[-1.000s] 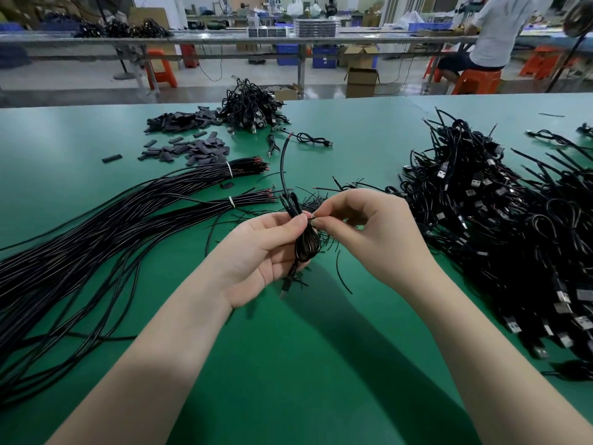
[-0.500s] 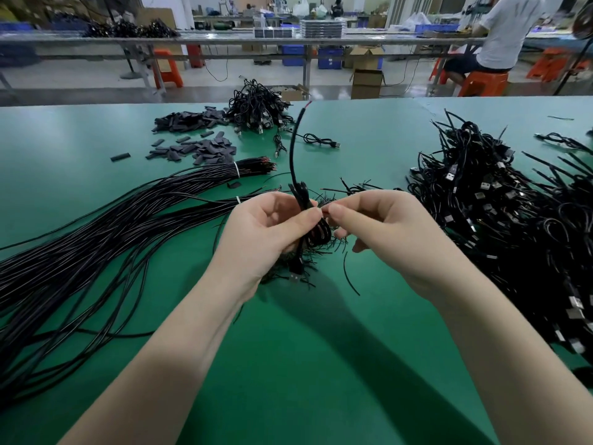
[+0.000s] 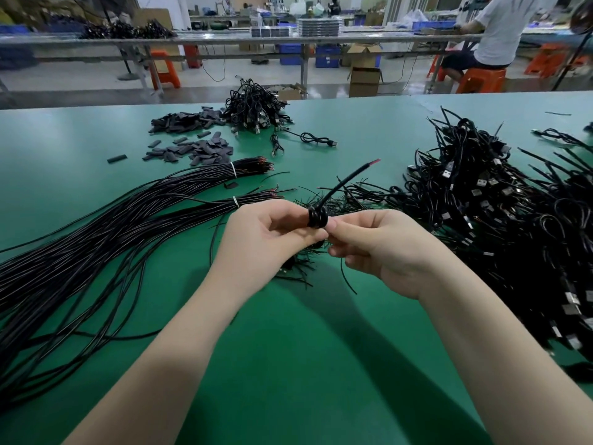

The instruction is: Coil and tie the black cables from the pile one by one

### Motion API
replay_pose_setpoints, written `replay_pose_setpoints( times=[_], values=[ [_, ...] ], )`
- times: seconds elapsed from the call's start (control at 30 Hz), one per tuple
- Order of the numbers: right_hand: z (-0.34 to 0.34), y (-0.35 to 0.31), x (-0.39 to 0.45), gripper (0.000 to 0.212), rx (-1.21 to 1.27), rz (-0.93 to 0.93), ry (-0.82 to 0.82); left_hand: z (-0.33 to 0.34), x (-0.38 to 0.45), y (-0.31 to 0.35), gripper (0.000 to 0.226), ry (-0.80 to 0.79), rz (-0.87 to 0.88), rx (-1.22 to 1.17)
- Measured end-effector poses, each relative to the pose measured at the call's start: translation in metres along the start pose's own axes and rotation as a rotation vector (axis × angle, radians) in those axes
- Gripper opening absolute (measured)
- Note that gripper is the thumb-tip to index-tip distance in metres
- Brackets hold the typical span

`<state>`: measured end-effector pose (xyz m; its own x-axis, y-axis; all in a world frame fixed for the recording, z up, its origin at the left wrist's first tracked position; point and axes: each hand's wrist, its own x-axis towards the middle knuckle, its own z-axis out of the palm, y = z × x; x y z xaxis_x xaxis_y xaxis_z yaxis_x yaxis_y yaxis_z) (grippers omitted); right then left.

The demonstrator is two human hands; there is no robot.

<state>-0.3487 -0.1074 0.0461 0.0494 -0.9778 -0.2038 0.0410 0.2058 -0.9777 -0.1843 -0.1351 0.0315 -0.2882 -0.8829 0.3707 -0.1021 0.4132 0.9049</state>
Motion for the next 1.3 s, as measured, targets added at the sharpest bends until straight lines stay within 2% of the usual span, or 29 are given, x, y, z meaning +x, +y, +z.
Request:
replay_pose_setpoints(
  times=[0.27,0.4,0.47,0.57,0.67,0.73,0.8,0.83,0.9,1.0,1.07,1.1,1.2,1.3],
  values=[
    [-0.006,0.001,0.004,0.025,0.001,-0.031,-0.03,-0.002,0.001,-0.001,0.022,0.0,0.042,0.046],
    [-0.005,0.002,0.004,0.016,0.004,-0.175,-0.053,0.002,0.001,0.001,0.021,0.072,0.008,-0.057],
    [-0.002,0.002,0.004,0.005,-0.082,-0.321,-0.002,0.002,0.001,0.002,0.026,0.099,-0.072,-0.183],
    [0.002,0.003,0.007,0.01,-0.315,-0.586,0.143,0.001,0.002,0.005,0.032,0.04,-0.321,-0.43],
    [0.007,0.006,0.008,0.005,-0.665,-0.939,0.294,0.001,0.004,0.008,0.015,-0.016,-0.553,-0.612],
    [0.009,0.009,0.01,0.004,-0.923,-1.197,0.361,-0.003,0.006,0.007,0.012,-0.062,-0.712,-0.771],
    [0.009,0.01,0.012,0.009,-1.1,-1.367,0.367,-0.007,0.005,0.008,0.014,-0.138,-0.775,-0.873],
    [0.008,0.01,0.013,0.008,-1.1,-1.37,0.352,-0.008,0.005,0.008,0.015,-0.149,-0.752,-0.851],
    [0.006,0.01,0.013,0.004,-0.919,-1.211,0.328,-0.01,0.006,0.006,0.015,-0.091,-0.597,-0.667],
    [0.006,0.007,0.009,0.01,-0.368,-0.652,0.293,-0.009,0.005,0.006,0.018,0.064,-0.296,-0.332],
    [0.006,0.006,0.009,0.026,-0.083,-0.301,0.167,-0.007,0.004,0.006,0.016,0.114,-0.148,-0.157],
    [0.006,0.008,0.009,0.029,-0.005,-0.188,0.112,-0.005,0.003,0.006,0.018,0.11,-0.092,-0.096],
    [0.005,0.009,0.009,0.021,0.144,-0.018,0.006,-0.003,0.001,0.006,0.031,0.068,0.032,0.1],
    [0.004,0.009,0.009,0.019,0.278,0.042,-0.057,-0.005,0.0,0.005,0.036,0.079,0.058,0.134]
  ],
)
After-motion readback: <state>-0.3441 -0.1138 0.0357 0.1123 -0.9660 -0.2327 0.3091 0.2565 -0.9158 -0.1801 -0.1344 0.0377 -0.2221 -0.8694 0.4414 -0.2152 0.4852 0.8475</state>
